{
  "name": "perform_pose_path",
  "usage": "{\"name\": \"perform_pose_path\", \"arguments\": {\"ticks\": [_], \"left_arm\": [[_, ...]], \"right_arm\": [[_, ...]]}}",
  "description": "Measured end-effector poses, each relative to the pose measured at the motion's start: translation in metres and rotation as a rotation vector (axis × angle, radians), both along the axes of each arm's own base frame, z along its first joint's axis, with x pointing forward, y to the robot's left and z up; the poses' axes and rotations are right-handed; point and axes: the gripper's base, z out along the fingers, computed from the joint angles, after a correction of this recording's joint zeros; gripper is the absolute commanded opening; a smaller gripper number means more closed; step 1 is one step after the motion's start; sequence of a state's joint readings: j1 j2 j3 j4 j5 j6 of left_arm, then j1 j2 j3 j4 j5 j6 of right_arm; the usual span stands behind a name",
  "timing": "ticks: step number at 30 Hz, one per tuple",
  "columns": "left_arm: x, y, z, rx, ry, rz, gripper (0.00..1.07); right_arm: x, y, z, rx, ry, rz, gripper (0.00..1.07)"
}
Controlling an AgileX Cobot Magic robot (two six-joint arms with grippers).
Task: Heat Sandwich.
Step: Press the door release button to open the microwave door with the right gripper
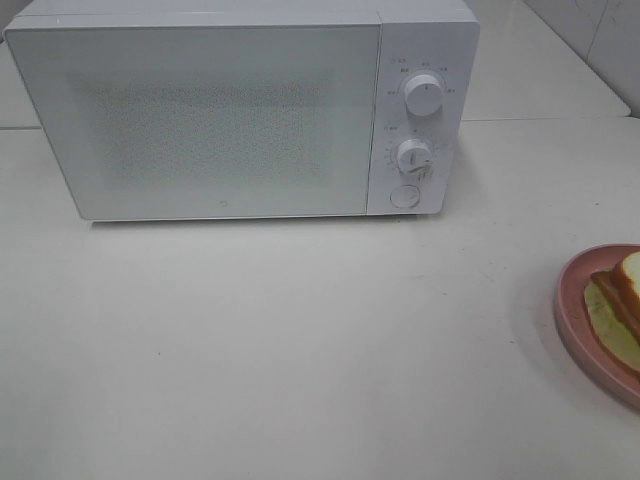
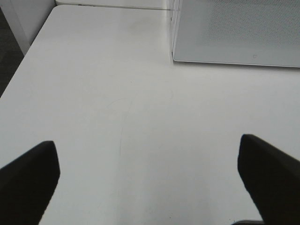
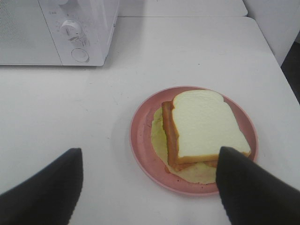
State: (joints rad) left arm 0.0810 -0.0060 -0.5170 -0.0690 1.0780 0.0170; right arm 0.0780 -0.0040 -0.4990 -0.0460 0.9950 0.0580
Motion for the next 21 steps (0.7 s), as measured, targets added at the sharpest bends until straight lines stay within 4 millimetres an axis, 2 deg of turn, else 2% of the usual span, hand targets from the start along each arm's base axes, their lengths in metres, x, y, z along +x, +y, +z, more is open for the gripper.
{"name": "perform_pose_path", "arguments": {"ticks": [16, 21], "left_arm": [[0.0000, 0.0000, 0.0000, 0.000, 0.000, 0.000, 0.98], [0.0000, 0.0000, 0.0000, 0.000, 0.000, 0.000, 0.98]], "right_arm": [[0.0000, 0.0000, 0.0000, 0.000, 0.000, 0.000, 0.75], [-0.0001, 0.0000, 0.0004, 0.000, -0.002, 0.000, 0.79]]}}
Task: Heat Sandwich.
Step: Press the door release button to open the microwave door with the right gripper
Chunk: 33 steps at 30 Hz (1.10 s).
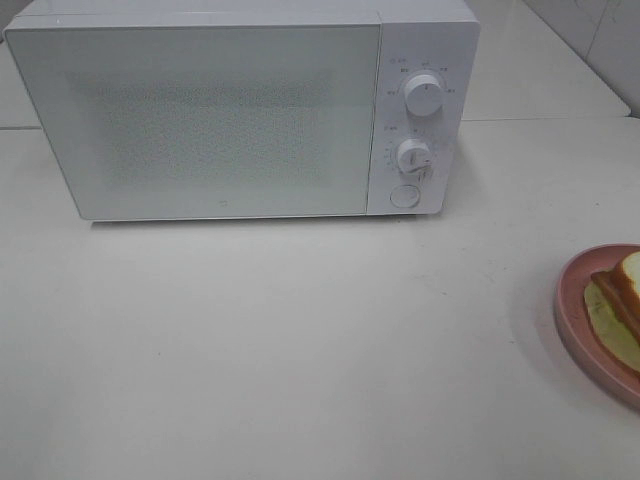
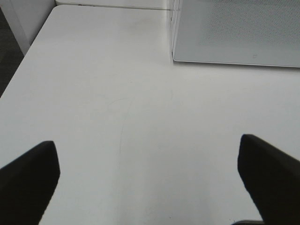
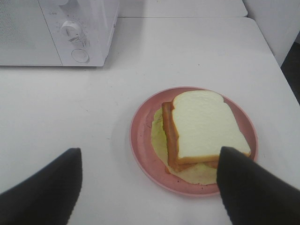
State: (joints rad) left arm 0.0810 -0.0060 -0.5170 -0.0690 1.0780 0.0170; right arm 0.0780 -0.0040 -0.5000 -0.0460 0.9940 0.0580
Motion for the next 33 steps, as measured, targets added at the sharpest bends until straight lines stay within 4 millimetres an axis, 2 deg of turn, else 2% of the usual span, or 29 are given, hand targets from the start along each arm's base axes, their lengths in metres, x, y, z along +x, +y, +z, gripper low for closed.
{"name": "perform_pose_path", "arguments": {"ticks": [8, 20, 33], "left_arm": [[0.000, 0.000, 0.000, 0.000, 0.000, 0.000, 0.98], [0.000, 0.000, 0.000, 0.000, 0.000, 0.000, 0.98], [0.000, 0.000, 0.000, 0.000, 0.000, 0.000, 0.98]], "right_arm": [[0.003, 0.000, 0.016, 0.006, -0.095, 0.004, 0.80], [0.047, 0.004, 0.027, 0.000, -0.061, 0.011, 0.78], [0.083, 0.008, 0.032, -0.001, -0.076, 0.019, 0.77]]}}
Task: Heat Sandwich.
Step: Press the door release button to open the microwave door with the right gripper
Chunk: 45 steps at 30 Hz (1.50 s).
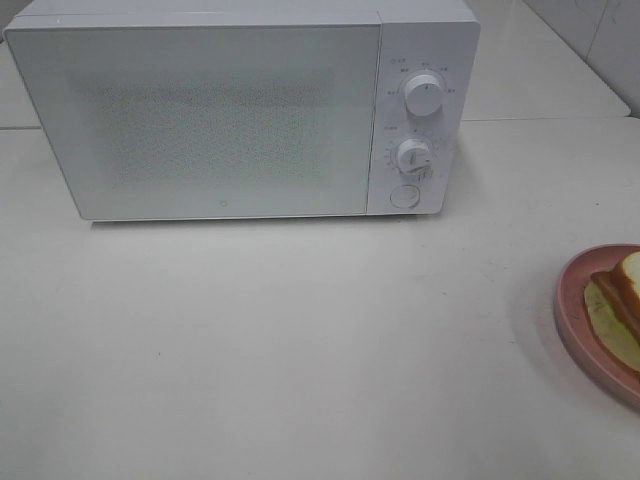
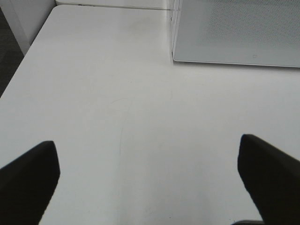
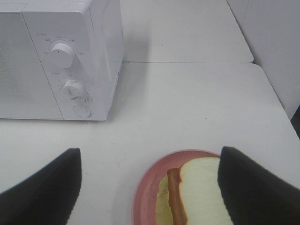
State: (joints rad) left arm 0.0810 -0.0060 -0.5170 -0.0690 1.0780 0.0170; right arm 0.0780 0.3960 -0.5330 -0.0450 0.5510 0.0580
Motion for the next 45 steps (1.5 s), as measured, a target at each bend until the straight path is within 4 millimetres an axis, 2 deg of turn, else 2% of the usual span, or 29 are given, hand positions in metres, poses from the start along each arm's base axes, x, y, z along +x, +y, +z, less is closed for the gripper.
{"name": "perform_pose_path", "arguments": {"ticks": [12, 25, 35, 38, 39, 44, 45], "left_arm": [[0.000, 0.000, 0.000, 0.000, 0.000, 0.000, 0.98], [0.000, 0.000, 0.000, 0.000, 0.000, 0.000, 0.98], [0.000, 0.000, 0.000, 0.000, 0.000, 0.000, 0.98], [0.000, 0.000, 0.000, 0.000, 0.000, 0.000, 0.98], [0.000, 0.000, 0.000, 0.000, 0.000, 0.000, 0.98], [0.000, 0.000, 0.000, 0.000, 0.000, 0.000, 0.98], [0.000, 0.000, 0.000, 0.000, 0.000, 0.000, 0.98]], "right_arm": [[0.038, 0.004, -0.001, 0.001, -0.013, 0.008, 0.76], [0.091, 0.009, -0.015, 0.009, -0.018, 0.018, 0.76], [0.122, 0.012, -0.025, 0.013, -0.079, 0.026, 0.76], [0.132, 0.013, -0.036, 0.031, -0.139, 0.023, 0.76], [0.133, 0.012, -0.046, 0.046, -0.157, 0.007, 0.76], [0.135, 0.014, -0.059, 0.063, -0.167, -0.011, 0.76], [0.134, 0.019, -0.067, 0.046, -0.171, 0.001, 0.76]]}}
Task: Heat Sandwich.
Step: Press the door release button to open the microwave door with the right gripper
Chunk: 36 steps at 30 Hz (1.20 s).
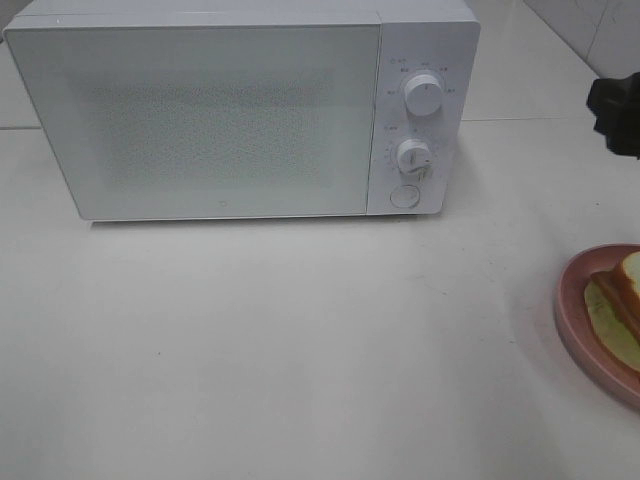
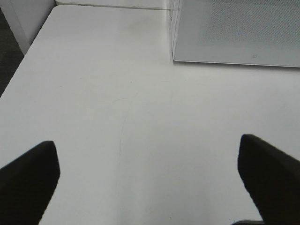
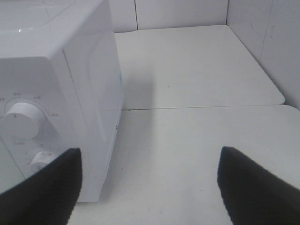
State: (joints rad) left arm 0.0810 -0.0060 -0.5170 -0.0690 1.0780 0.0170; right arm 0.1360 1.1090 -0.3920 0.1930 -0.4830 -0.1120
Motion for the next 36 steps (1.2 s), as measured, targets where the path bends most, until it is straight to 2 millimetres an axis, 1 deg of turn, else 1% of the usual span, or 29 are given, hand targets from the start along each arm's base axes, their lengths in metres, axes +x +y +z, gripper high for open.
{"name": "perform_pose_path", "arguments": {"ticks": [2, 3, 4, 6, 7, 9, 11, 12, 13, 15, 17, 19, 20, 23, 26, 27, 30, 36], "left_arm": [[0.000, 0.000, 0.000, 0.000, 0.000, 0.000, 0.98], [0.000, 0.000, 0.000, 0.000, 0.000, 0.000, 0.98], [0.000, 0.000, 0.000, 0.000, 0.000, 0.000, 0.98], [0.000, 0.000, 0.000, 0.000, 0.000, 0.000, 0.98], [0.000, 0.000, 0.000, 0.000, 0.000, 0.000, 0.98], [0.000, 0.000, 0.000, 0.000, 0.000, 0.000, 0.98], [0.000, 0.000, 0.000, 0.000, 0.000, 0.000, 0.98], [0.000, 0.000, 0.000, 0.000, 0.000, 0.000, 0.98], [0.000, 0.000, 0.000, 0.000, 0.000, 0.000, 0.98], [0.000, 0.000, 0.000, 0.000, 0.000, 0.000, 0.98], [0.000, 0.000, 0.000, 0.000, 0.000, 0.000, 0.98], [0.000, 0.000, 0.000, 0.000, 0.000, 0.000, 0.98], [0.000, 0.000, 0.000, 0.000, 0.000, 0.000, 0.98], [0.000, 0.000, 0.000, 0.000, 0.000, 0.000, 0.98], [0.000, 0.000, 0.000, 0.000, 0.000, 0.000, 0.98], [0.000, 0.000, 0.000, 0.000, 0.000, 0.000, 0.98], [0.000, 0.000, 0.000, 0.000, 0.000, 0.000, 0.98], [0.000, 0.000, 0.000, 0.000, 0.000, 0.000, 0.98]], "right_arm": [[0.000, 0.008, -0.006, -0.017, -0.006, 0.021, 0.76], [-0.001, 0.015, -0.012, -0.020, -0.010, 0.032, 0.76], [-0.001, 0.015, -0.012, -0.020, -0.010, 0.032, 0.76], [-0.001, 0.021, -0.017, -0.016, -0.019, 0.030, 0.76], [-0.002, 0.029, -0.023, -0.019, -0.023, 0.038, 0.76], [-0.002, 0.032, -0.025, -0.023, -0.025, 0.034, 0.76], [-0.002, 0.039, -0.027, -0.033, -0.036, 0.044, 0.76], [-0.002, 0.047, -0.030, -0.043, -0.040, 0.055, 0.76], [-0.002, 0.047, -0.030, -0.043, -0.040, 0.055, 0.76], [-0.002, 0.053, -0.033, -0.044, -0.048, 0.057, 0.76], [-0.002, 0.063, -0.040, -0.052, -0.045, 0.063, 0.76], [-0.002, 0.066, -0.043, -0.055, -0.040, 0.066, 0.76], [-0.003, 0.072, -0.048, -0.058, -0.027, 0.069, 0.76], [-0.003, 0.077, -0.055, -0.064, -0.015, 0.066, 0.76], [-0.007, 0.090, -0.066, -0.081, 0.004, 0.075, 0.76], [-0.007, 0.090, -0.066, -0.081, 0.004, 0.075, 0.76], [-0.011, 0.099, -0.076, -0.104, 0.019, 0.081, 0.76], [-0.018, 0.111, -0.089, -0.126, 0.048, 0.081, 0.76]]}}
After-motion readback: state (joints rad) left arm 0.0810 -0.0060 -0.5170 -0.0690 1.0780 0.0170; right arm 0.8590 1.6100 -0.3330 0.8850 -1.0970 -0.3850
